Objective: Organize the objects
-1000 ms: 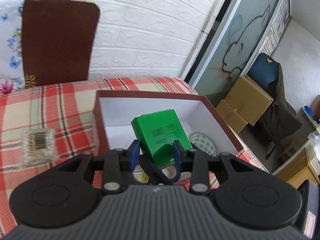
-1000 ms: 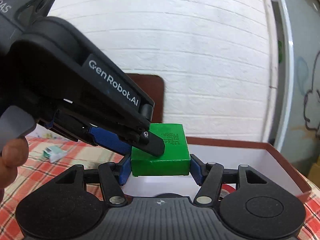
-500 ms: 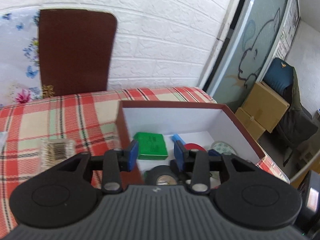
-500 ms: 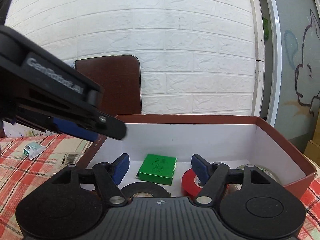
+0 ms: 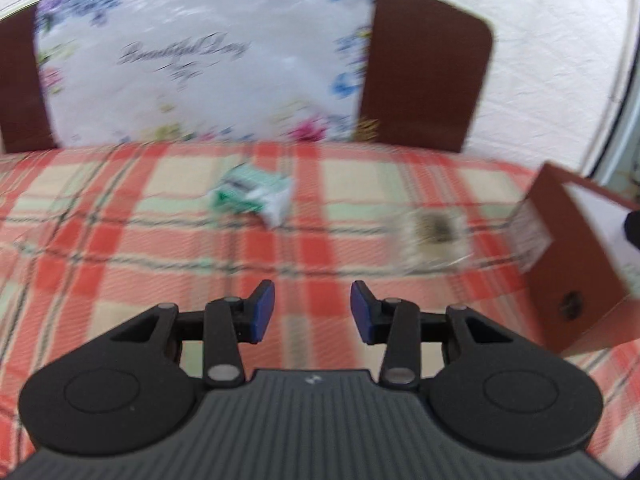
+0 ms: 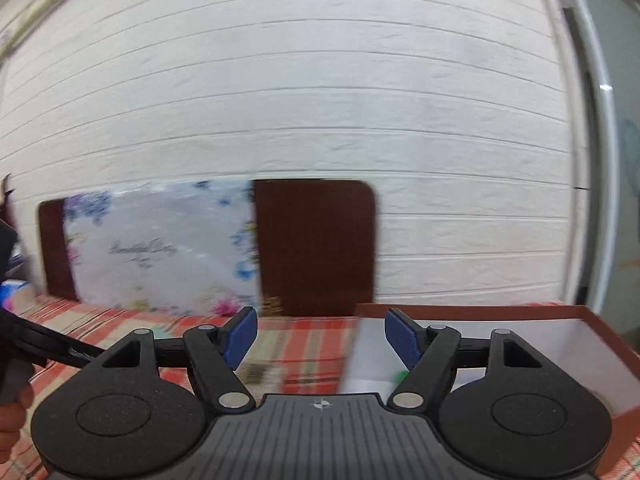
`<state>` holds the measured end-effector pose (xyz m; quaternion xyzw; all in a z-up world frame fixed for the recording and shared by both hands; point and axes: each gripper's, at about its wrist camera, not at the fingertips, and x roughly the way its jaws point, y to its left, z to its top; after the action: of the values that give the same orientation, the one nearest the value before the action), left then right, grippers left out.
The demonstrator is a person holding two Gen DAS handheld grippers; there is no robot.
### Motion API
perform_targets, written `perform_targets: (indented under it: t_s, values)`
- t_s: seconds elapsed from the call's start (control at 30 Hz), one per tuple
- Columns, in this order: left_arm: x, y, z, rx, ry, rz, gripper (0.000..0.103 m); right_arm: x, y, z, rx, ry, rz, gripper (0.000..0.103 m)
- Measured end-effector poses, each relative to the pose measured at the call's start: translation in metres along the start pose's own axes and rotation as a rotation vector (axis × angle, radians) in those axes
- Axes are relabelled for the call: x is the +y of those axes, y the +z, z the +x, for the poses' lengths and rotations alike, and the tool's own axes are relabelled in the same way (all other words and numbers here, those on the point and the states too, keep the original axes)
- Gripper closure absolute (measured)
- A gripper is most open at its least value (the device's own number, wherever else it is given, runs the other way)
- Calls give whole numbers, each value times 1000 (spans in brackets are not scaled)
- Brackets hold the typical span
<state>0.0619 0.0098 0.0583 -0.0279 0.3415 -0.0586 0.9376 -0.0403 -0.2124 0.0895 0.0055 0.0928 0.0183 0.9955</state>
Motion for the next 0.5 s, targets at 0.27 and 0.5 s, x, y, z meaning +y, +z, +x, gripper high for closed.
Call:
perform_targets:
  t_s: [0.27,0.5]
  values:
    - [61,-48,15,-66,119,-26,45,65,-40,52,218,105,-77,32]
    - [65,-58,13,-143,99,-31,40,72,-55,115,312,-4,-52,19]
